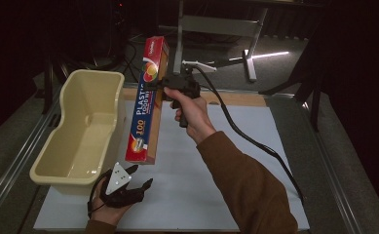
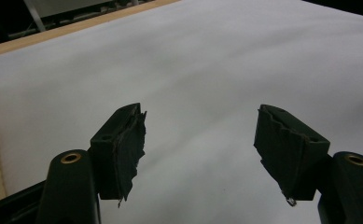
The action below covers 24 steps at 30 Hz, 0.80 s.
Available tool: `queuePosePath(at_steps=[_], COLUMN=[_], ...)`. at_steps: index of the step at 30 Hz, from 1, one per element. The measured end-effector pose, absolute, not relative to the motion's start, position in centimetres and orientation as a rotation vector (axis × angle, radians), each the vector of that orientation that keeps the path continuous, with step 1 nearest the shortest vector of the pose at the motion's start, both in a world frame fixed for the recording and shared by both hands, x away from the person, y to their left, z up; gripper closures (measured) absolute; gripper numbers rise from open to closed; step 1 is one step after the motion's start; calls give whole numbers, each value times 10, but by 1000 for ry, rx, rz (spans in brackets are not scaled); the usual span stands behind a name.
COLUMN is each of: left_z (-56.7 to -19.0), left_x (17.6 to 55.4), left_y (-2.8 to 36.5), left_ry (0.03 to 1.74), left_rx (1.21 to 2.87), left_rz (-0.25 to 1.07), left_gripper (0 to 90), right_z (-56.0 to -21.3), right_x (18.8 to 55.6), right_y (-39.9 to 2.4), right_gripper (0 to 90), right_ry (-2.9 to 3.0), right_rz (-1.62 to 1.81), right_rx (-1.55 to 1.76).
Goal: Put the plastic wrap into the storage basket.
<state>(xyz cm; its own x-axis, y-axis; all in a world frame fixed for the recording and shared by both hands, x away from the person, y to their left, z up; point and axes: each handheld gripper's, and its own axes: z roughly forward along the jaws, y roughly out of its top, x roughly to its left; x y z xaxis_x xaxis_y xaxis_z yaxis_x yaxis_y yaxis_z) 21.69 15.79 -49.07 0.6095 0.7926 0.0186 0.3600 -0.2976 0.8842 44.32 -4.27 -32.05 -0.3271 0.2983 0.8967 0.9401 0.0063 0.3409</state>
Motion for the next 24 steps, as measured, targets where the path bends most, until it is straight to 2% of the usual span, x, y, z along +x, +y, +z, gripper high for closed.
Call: queuePosePath(at_steps=[24], left_z=[-490], left_x=[215], left_y=[157], left_ry=[912], left_rx=[1888], left_rz=[579], left_gripper=[328], right_z=[-317], right_x=[437], right_y=[11], right_gripper=[390], right_ry=[-1639], right_rz=[-1394], right_rx=[-1273])
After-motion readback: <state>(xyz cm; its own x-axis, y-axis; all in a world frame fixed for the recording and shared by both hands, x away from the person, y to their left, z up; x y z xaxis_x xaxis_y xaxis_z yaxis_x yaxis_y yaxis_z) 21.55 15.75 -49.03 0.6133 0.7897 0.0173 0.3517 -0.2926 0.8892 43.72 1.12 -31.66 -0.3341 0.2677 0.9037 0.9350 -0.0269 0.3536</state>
